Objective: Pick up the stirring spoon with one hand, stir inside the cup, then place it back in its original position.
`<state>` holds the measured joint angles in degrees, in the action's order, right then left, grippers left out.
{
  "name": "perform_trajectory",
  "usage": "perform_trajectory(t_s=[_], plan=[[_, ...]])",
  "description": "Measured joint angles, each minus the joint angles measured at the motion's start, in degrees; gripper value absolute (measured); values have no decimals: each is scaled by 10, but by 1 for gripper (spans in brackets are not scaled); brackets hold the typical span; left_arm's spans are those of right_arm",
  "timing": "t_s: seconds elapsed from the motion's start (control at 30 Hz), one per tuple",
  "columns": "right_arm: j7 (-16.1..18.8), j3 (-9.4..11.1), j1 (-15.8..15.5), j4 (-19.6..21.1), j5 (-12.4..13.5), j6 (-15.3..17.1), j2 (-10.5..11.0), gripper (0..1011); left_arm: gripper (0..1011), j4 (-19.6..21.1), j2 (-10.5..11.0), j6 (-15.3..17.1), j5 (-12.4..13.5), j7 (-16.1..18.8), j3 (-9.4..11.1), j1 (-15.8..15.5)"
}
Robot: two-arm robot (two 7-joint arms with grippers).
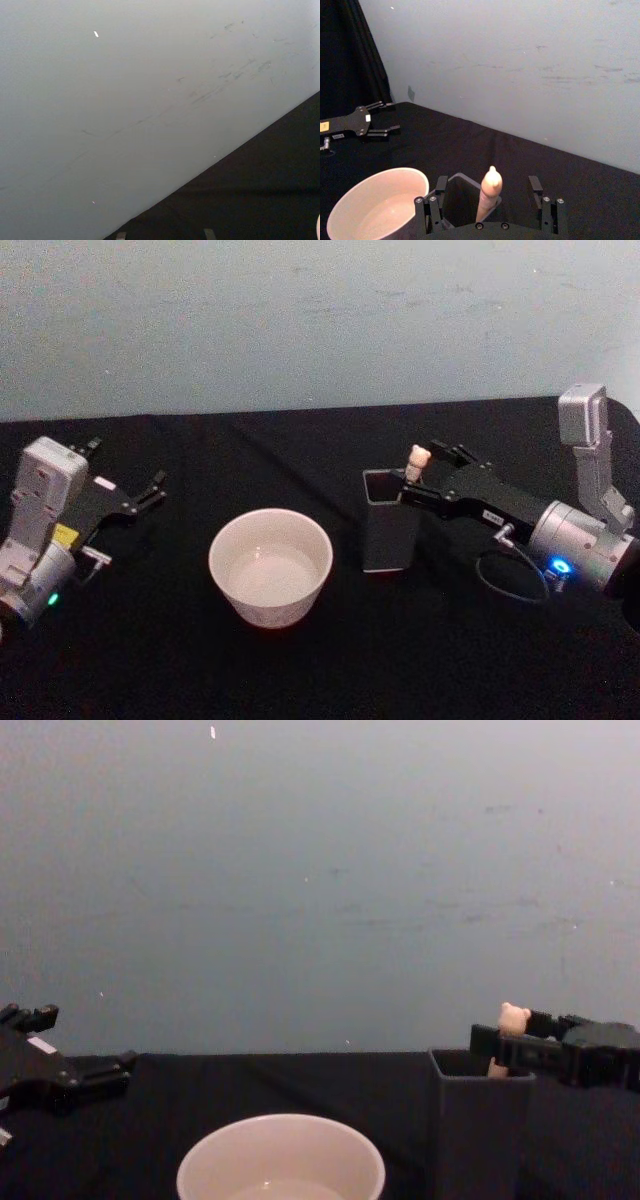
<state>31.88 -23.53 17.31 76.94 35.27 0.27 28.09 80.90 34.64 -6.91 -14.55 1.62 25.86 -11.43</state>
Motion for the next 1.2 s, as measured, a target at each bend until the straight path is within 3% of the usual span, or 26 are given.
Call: perform_trajectory(t_s=[0.27,0.73,0.97,1.2], plan=[[20,-5,12,-19,-7,-16,-9,1000,1001,0,0,0,0,0,0,0],[20,-5,12,-19,-8,-16,-9,997,1001,0,0,0,0,0,0,0],[20,-4,11,-18,-7,-16,-9,859,1001,0,0,0,0,0,0,0],[19,-4,11,-18,-7,-16,-8,648,1001,0,0,0,0,0,0,0]])
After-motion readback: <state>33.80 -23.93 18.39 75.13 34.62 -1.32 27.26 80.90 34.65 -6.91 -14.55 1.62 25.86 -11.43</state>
